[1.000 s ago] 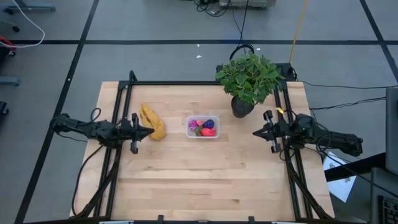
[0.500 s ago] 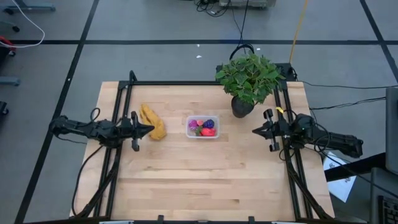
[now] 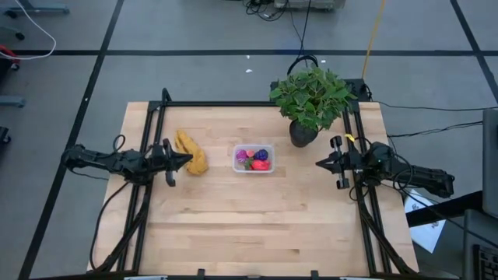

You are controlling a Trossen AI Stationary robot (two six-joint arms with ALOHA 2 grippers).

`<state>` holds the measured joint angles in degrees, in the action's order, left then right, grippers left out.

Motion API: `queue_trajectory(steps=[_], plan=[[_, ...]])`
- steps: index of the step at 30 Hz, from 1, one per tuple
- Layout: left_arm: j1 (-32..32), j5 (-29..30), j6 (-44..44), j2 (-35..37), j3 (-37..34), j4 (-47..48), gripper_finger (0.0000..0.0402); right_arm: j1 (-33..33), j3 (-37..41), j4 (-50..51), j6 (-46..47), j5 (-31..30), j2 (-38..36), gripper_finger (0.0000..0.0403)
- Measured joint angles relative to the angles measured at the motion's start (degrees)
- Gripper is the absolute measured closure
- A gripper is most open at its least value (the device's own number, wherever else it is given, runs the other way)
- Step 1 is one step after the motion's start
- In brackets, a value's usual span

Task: Pick and placing Produce into tupperware
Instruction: Return to Home Position

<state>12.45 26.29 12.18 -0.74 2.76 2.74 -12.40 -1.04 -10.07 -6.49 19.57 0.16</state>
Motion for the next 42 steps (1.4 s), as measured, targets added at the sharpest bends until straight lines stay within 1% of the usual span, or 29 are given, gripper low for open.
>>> queue_trajectory(steps=[3, 9, 14, 24, 34, 42], plan=[[0.0, -0.3, 2.0, 0.0, 0.0, 0.0, 0.0392, 0.0, 0.0, 0.0, 0.4, 0.0, 0.0, 0.0403], [0.0, -0.3, 1.9, 0.0, 0.0, 0.0, 0.0375, 0.0, 0.0, 0.0, 5.3, 0.0, 0.0, 0.0403], [0.0, -0.3, 1.7, 0.0, 0.0, 0.0, 0.0377, 0.0, 0.1, 0.0, 5.8, 0.0, 0.0, 0.0403], [0.0, -0.4, 1.8, 0.0, 0.0, 0.0, 0.0399, 0.0, 0.1, 0.0, 5.8, 0.0, 0.0, 0.0403], [0.0, -0.4, 1.8, 0.0, 0.0, 0.0, 0.037, 0.0, 0.1, 0.0, 5.8, 0.0, 0.0, 0.0403], [0.0, -0.4, 1.8, 0.0, 0.0, 0.0, 0.037, 0.0, 0.1, 0.0, 5.8, 0.0, 0.0, 0.0403]])
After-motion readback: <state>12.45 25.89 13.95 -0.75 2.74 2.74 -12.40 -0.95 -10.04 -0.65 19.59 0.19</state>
